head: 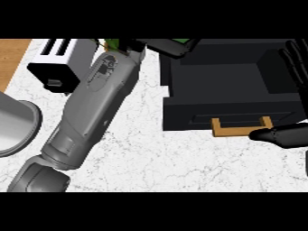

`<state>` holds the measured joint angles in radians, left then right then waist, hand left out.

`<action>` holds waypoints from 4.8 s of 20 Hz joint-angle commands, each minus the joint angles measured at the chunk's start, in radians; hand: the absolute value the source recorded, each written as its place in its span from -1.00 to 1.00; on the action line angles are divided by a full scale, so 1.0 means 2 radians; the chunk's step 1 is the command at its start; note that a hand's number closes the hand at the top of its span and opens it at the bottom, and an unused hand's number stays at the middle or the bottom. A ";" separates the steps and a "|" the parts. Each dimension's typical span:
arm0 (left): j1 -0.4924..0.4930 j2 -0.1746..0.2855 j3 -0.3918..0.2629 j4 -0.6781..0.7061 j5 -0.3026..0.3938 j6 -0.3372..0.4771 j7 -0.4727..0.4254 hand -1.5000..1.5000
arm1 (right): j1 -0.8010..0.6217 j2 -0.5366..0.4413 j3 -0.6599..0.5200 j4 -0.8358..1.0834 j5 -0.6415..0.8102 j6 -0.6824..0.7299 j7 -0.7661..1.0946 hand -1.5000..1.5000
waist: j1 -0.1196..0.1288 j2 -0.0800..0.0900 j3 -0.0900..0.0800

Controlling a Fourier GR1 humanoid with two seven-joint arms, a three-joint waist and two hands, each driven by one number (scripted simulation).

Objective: Pick up the cup, place it into the drawer and close the drawer

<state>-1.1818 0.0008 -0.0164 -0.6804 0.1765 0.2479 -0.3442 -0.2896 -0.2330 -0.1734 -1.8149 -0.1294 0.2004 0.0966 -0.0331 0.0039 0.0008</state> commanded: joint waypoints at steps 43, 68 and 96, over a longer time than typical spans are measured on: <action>-0.039 0.000 -0.120 0.151 0.229 0.030 -0.077 -1.00 | -0.023 -0.099 0.185 -0.004 0.091 0.206 0.034 -1.00 | -0.021 0.005 0.000; 0.136 0.064 -0.113 0.012 0.247 -0.073 -0.095 -1.00 | -0.231 -0.035 0.167 0.599 0.314 -0.010 -0.243 1.00 | 0.079 0.012 0.002; 0.183 0.111 -0.119 -0.057 0.259 -0.135 -0.062 -1.00 | -0.312 -0.134 0.062 0.621 0.223 0.061 -0.224 1.00 | 0.130 0.025 0.001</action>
